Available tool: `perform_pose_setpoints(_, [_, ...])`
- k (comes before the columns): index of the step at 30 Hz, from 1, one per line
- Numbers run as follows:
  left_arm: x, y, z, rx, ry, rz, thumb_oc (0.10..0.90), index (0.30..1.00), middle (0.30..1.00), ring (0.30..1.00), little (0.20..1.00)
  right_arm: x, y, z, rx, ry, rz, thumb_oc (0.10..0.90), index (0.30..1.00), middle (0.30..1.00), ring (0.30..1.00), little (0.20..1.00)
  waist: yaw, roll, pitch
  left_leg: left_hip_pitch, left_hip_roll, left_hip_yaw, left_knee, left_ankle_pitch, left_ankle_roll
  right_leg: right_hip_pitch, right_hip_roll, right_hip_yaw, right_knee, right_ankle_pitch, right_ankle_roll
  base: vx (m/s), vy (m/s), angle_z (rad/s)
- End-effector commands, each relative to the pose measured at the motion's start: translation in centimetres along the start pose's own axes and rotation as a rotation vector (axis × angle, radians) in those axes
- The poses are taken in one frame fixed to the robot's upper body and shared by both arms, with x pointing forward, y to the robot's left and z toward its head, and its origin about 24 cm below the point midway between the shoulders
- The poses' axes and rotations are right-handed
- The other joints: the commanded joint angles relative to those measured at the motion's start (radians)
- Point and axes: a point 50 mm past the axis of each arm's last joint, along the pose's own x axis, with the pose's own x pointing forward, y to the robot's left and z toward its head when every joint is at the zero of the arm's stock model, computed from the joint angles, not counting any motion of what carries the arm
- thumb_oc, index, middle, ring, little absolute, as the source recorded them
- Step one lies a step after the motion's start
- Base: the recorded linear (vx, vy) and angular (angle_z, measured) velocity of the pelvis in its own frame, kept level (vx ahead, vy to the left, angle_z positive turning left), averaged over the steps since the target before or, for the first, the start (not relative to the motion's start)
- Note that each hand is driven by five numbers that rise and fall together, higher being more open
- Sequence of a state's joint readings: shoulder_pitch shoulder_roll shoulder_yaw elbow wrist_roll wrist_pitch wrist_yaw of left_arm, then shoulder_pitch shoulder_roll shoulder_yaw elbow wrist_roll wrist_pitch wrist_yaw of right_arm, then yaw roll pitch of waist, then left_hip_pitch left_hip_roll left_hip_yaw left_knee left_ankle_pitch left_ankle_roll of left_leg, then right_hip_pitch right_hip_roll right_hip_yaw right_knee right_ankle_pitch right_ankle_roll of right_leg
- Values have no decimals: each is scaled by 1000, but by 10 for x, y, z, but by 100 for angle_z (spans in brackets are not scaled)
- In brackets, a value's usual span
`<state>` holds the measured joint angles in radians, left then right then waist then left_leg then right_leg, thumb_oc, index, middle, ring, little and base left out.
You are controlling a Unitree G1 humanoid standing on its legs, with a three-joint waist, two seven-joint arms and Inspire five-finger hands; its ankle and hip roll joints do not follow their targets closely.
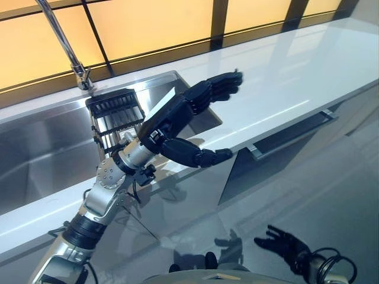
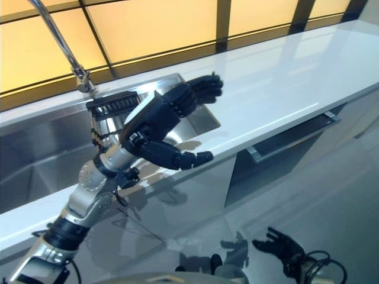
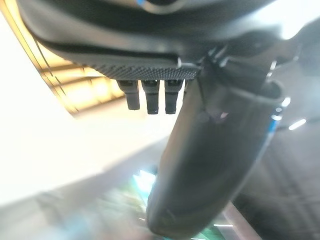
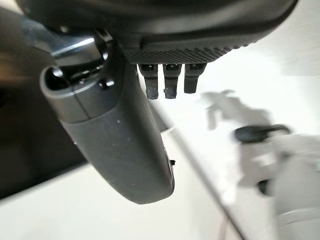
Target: Pick up plates and place into dishwasher.
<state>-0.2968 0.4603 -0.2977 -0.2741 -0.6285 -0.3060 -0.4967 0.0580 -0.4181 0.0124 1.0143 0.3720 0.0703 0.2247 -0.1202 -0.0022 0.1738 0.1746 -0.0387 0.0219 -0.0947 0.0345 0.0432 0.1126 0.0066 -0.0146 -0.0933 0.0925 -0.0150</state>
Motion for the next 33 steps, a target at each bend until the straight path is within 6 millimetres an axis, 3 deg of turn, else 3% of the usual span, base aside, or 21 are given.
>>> perform_pose_setpoints(1, [31, 6, 28, -219, -207, -98, 800, 900, 900, 900, 900, 4, -4, 29, 49, -96, -34, 800, 900, 900, 900, 900, 9, -3, -65, 39, -10, 53, 7, -155, 34, 67, 48, 47, 6, -114, 29, 0, 0, 0])
perform_pose_setpoints(2, [32, 4, 26, -252, -210, -109, 800, 900, 900, 900, 900, 5, -3, 25, 64, -85, -32, 800, 900, 900, 900, 900, 10, -3, -66, 39, -10, 52, 7, -155, 34, 67, 49, 48, 6, -114, 28, 0, 0, 0])
perform_pose_setpoints(4, [39, -10, 19, -539, -225, -190, 800, 900, 900, 900, 900, 9, 10, 1, 117, 16, -17, 800, 900, 900, 900, 900, 14, -2, -76, 37, -10, 50, 7, -154, 34, 66, 50, 48, 6, -112, 24, -25, 30, 3])
perform_pose_setpoints(6, [43, -19, 14, -670, -208, -232, 800, 900, 900, 900, 900, 9, 14, -7, 124, 54, -10, 800, 900, 900, 900, 900, 18, -1, -81, 35, -11, 48, 7, -155, 34, 65, 51, 47, 6, -112, 22, 0, 0, 0])
perform_pose_setpoints(8, [45, -25, 12, -729, -199, -261, 800, 900, 900, 900, 900, 10, 15, -9, 133, 71, -4, 800, 900, 900, 900, 900, 20, -1, -85, 35, -11, 47, 7, -155, 34, 65, 51, 46, 6, -112, 21, -13, 14, 4])
perform_pose_setpoints(14, [54, -65, -15, -1308, -79, -317, 800, 900, 900, 900, 900, 15, 26, -3, 104, 140, 20, 800, 900, 900, 900, 900, 39, 7, -98, 43, -19, 27, 7, -162, 38, 77, 50, 39, 6, -112, 9, -6, 29, 18])
perform_pose_setpoints(18, [47, -74, -38, -1472, -29, -252, 800, 900, 900, 900, 900, 17, 30, 2, 72, 136, 42, 800, 900, 900, 900, 900, 47, 7, -101, 50, -22, 19, 7, -165, 39, 85, 50, 33, 6, -114, 3, 12, 22, 11])
perform_pose_setpoints(20, [32, -82, -64, -1488, 58, -198, 800, 900, 900, 900, 900, 18, 33, 4, 50, 135, 52, 800, 900, 900, 900, 900, 55, 5, -101, 56, -25, 12, 7, -167, 41, 92, 50, 28, 6, -116, 0, 12, 17, 3])
perform_pose_setpoints(21, [15, -92, -87, -1503, 118, -190, 800, 900, 900, 900, 900, 18, 34, 4, 35, 136, 60, 800, 900, 900, 900, 900, 61, 3, -102, 56, -27, 6, 7, -166, 42, 92, 49, 24, 6, -116, -1, 25, 29, 5])
perform_pose_setpoints(22, [10, -93, -92, -1485, 141, -185, 800, 900, 900, 900, 900, 18, 34, 4, 31, 137, 61, 800, 900, 900, 900, 900, 62, 3, -101, 59, -28, 3, 7, -169, 42, 96, 49, 23, 6, -118, -1, 16, 31, 6])
perform_pose_setpoints(23, [-13, -97, -112, -1424, 237, -169, 800, 900, 900, 900, 900, 18, 33, 4, 23, 137, 66, 800, 900, 900, 900, 900, 67, 2, -101, 57, -29, 1, 7, -166, 43, 95, 48, 21, 6, -118, -3, 0, 0, 0])
perform_pose_setpoints(25, [-38, -104, -127, -1380, 332, -187, 800, 900, 900, 900, 900, 18, 33, 5, 8, 140, 72, 800, 900, 900, 900, 900, 71, 4, -99, 60, -31, -7, 7, -167, 45, 99, 47, 18, 6, -120, -2, 17, 27, 2])
perform_pose_setpoints(26, [-75, -112, -143, -1324, 466, -187, 800, 900, 900, 900, 900, 18, 32, 6, -19, 146, 78, 800, 900, 900, 900, 900, 76, 9, -98, 59, -33, -14, 7, -164, 46, 100, 44, 13, 6, -123, 2, 29, 64, 3])
perform_pose_setpoints(29, [-119, -111, -159, -1231, 630, -89, 800, 900, 900, 900, 900, 17, 31, 5, -55, 167, 91, 800, 900, 900, 900, 900, 83, 16, -102, 55, -37, -25, 7, -158, 49, 99, 42, 8, 6, -125, 4, 27, 52, 10])
perform_pose_setpoints(33, [-159, -109, -165, -1161, 742, 17, 800, 900, 900, 900, 900, 16, 30, 2, -75, 193, 100, 800, 900, 900, 900, 900, 93, 20, -104, 46, -40, -38, 7, -147, 48, 95, 40, -3, 6, -125, 5, 8, 29, 10])
